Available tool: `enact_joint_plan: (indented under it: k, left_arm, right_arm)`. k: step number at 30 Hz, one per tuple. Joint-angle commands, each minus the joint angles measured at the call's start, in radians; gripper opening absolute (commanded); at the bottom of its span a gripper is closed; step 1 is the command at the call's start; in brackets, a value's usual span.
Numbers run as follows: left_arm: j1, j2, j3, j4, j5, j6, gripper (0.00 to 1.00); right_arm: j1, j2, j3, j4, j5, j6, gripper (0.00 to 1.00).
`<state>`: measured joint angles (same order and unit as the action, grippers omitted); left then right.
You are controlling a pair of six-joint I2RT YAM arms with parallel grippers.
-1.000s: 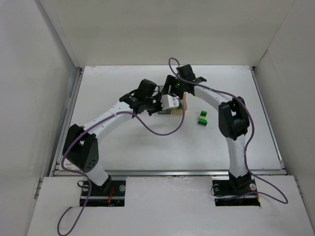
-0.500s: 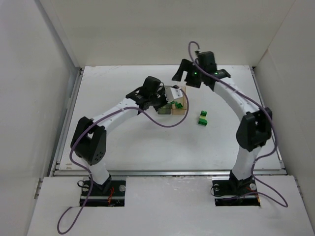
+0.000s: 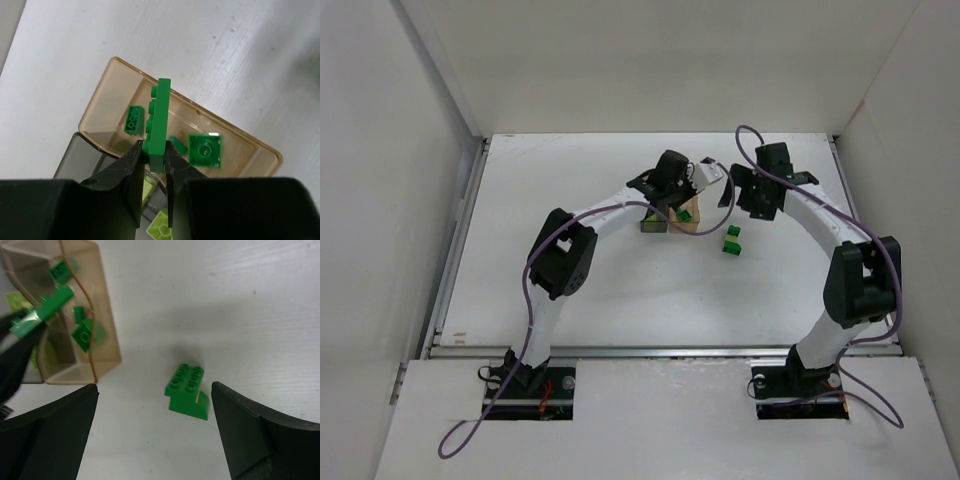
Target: Sort the legos into containers by color
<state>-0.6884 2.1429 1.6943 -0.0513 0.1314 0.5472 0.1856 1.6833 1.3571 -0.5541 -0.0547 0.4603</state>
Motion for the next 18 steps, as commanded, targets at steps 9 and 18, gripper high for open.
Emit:
enact_joint_plan:
  k: [9,18]
  left_arm:
    - [0.001,-0.011,0.045,-0.056,-0.006,-0.033,0.55]
    - [0.001,-0.083,0.110,-0.171,0.068,-0.098,0.66]
  right_arm:
    - [0.005,-0.042,-0.162,0.051,-0.062,-0.020,1.00]
    - [0.038,0.036,-0.153,0.085,-0.074,-0.020,1.00]
